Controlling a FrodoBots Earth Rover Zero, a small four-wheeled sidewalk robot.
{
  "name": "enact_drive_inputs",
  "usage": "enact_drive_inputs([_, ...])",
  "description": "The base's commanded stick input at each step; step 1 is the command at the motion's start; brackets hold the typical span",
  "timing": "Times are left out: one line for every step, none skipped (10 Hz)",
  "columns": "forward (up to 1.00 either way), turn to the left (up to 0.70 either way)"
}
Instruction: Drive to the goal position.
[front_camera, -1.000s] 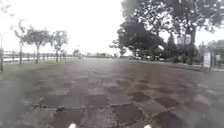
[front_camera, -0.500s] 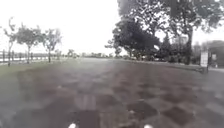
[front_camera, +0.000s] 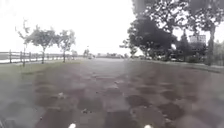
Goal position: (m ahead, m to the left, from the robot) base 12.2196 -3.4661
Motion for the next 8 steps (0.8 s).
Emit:
enact_drive_inputs([1.0, 0.0])
enact_drive_inputs([1.0, 0.0])
enact_drive_inputs([1.0, 0.0])
enact_drive_inputs([1.0, 0.0])
enact_drive_inputs([1.0, 0.0])
enact_drive_inputs([1.0, 0.0])
enact_drive_inputs([1.0, 0.0])
enact_drive_inputs([1.0, 0.0])
